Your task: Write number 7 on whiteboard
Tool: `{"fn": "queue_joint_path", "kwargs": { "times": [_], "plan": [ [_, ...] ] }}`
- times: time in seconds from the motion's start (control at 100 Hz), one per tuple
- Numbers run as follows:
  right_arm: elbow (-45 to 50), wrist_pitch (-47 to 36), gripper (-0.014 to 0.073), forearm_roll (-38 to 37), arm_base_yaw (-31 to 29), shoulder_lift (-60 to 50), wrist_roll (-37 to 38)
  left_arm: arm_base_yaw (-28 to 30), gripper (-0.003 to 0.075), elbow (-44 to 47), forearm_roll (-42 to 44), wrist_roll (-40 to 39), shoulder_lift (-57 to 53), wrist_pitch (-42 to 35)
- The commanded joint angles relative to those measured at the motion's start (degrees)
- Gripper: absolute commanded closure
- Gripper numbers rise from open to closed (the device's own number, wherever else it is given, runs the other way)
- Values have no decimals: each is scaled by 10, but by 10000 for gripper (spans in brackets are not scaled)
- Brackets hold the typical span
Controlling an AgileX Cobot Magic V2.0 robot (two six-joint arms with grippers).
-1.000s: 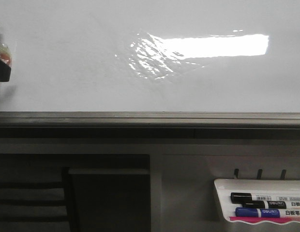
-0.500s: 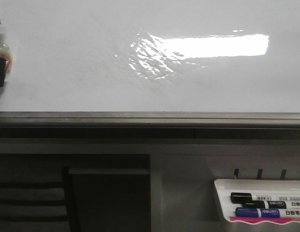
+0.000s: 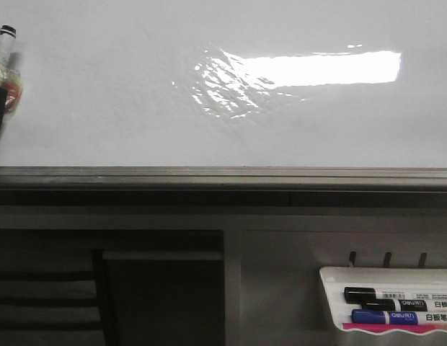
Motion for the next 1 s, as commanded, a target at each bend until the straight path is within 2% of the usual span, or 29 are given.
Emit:
{"fn": "queue_joint_path", "kwargs": {
  "times": [0.0, 0.16, 0.31, 0.43, 0.64, 0.81, 0.91, 0.99],
  "plan": [
    [-32, -5, 127, 4, -4, 18, 4, -4, 741, -38, 29, -4, -11, 50],
    [-89, 97, 127, 4, -4, 73, 6, -4, 741, -124, 33, -1, -12, 235],
    [-141, 173, 155, 7, -4, 134, -1, -31, 741, -200, 29, 81, -17, 375],
    [-169, 204, 202, 38, -4, 173, -43, -70, 741, -243, 6, 150, -17, 434],
    [-217, 263, 229, 174, -4, 249, -183, -155, 741, -304, -81, 269, -17, 522],
    [-261, 341, 229, 329, -4, 319, -328, -206, 741, -354, -176, 369, -11, 615],
    [-280, 385, 229, 408, 1, 354, -438, -238, 741, -364, -201, 415, -10, 621],
    [-287, 396, 229, 431, 20, 372, -502, -263, 741, -364, -208, 444, -10, 621]
  ]
}}
